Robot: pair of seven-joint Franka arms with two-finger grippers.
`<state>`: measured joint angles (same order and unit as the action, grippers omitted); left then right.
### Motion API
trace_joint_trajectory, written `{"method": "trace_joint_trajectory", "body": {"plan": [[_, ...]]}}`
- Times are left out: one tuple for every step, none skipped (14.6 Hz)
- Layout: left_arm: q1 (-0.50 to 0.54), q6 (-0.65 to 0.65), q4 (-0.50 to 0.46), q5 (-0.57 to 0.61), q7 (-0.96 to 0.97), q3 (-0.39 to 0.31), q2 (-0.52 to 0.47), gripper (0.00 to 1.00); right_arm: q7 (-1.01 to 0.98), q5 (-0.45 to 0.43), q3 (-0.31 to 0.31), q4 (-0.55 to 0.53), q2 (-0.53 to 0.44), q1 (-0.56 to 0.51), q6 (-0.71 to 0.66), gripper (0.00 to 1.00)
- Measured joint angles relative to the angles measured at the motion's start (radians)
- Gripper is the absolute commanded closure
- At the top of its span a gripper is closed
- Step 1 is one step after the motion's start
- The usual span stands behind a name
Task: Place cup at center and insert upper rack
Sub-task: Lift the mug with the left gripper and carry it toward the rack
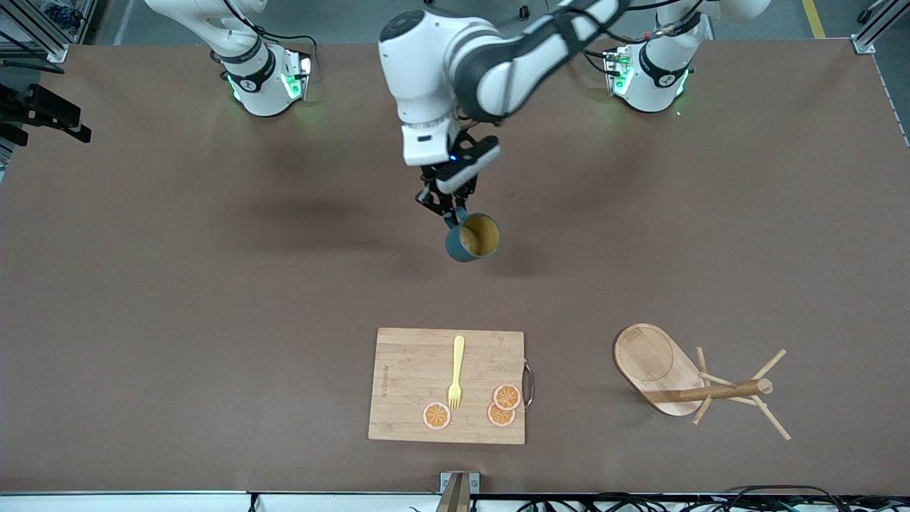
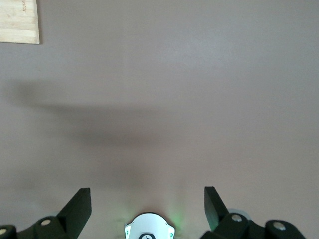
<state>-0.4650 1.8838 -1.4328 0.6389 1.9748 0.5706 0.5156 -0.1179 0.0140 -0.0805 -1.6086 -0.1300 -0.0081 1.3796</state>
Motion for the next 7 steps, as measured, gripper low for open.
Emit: {"method": "trace_joint_trajectory", "body": {"plan": [[0.043, 0.000, 0.016, -0.065, -0.034, 0.000, -0.015, 1.00, 0.001, 0.000, 0.000, 0.000, -0.002, 0.002, 0.001, 0.00], [0.086, 0.000, 0.028, -0.122, -0.063, 0.000, -0.025, 1.00, 0.002, 0.000, 0.001, 0.000, -0.004, 0.004, 0.003, 0.00], [0.130, 0.000, 0.036, -0.179, -0.097, 0.001, -0.034, 1.00, 0.003, 0.000, 0.001, -0.001, -0.006, 0.005, 0.004, 0.00], [0.172, 0.000, 0.042, -0.234, -0.134, 0.001, -0.040, 1.00, 0.003, 0.000, 0.001, -0.001, -0.008, 0.006, 0.005, 0.00], [0.209, 0.000, 0.048, -0.284, -0.170, 0.001, -0.043, 1.00, 0.004, 0.000, 0.001, -0.001, -0.011, 0.006, 0.007, 0.00], [0.247, 0.000, 0.056, -0.333, -0.199, 0.001, -0.043, 1.00, 0.004, 0.000, 0.001, -0.001, -0.013, 0.006, 0.008, 0.00], [0.284, 0.000, 0.065, -0.378, -0.226, 0.002, -0.043, 1.00, 0.005, 0.001, 0.001, -0.001, -0.015, 0.007, 0.009, 0.00]]}}
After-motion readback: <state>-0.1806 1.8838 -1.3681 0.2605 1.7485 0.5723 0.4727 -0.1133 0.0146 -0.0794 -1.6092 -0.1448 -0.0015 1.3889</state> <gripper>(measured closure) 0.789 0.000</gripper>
